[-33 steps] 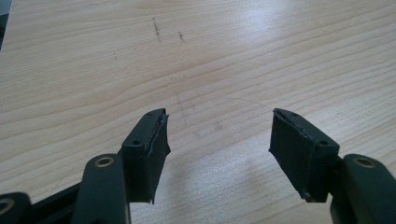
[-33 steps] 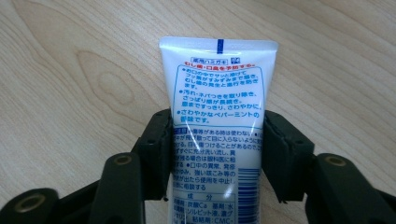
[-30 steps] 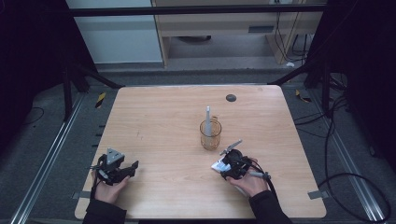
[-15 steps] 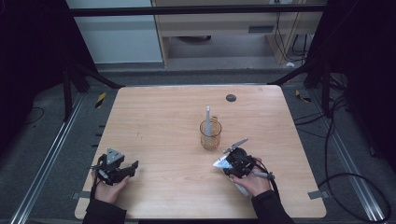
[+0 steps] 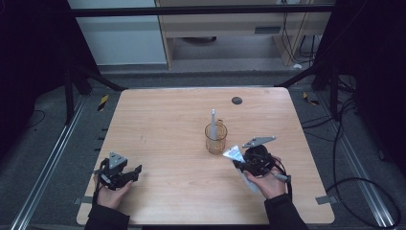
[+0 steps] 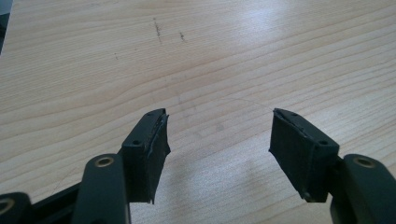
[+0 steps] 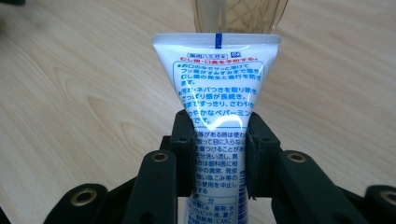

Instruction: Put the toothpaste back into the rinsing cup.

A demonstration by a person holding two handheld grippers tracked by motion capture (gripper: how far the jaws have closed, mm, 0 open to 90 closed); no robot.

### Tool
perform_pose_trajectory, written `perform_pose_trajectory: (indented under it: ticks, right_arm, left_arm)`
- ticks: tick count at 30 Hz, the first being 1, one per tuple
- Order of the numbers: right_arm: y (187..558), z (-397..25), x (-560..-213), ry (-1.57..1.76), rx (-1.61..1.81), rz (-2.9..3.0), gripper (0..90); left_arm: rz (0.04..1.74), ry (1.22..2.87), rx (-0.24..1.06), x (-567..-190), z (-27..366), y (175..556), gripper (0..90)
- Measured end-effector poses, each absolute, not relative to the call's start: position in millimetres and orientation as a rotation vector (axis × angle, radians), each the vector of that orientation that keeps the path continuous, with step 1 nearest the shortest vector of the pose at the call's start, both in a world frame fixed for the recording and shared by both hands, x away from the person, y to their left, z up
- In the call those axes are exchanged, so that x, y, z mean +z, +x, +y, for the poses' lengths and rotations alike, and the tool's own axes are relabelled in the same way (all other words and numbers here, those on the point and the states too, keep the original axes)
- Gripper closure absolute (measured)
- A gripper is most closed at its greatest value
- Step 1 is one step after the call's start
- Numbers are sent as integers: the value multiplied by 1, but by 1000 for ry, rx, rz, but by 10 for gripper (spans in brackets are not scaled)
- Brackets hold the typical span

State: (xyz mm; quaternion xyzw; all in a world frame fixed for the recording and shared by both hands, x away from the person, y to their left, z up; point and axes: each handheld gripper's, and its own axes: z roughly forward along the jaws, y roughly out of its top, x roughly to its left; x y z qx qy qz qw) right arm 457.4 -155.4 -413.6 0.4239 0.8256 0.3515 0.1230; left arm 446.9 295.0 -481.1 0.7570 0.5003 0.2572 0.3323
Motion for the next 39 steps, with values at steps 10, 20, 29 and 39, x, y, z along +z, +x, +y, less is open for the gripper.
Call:
perform_pose_trajectory:
  ticks: [10, 20, 29, 39]
  right_arm:
    - [461, -165, -393, 1246, 1151, 2216, 693]
    - [481, -170, -371, 1267, 1290, 2004, 693]
    - [500, -171, -366, 1281, 1395, 1868, 693]
    - [526, -165, -361, 1277, 1469, 1731, 693]
  left_arm:
    - [1309, 1973, 674, -481, 295, 447, 363]
    - [1310, 1975, 669, -481, 296, 447, 363]
    - [1309, 1974, 670, -481, 296, 447, 363]
    - [1310, 1972, 672, -481, 296, 447, 363]
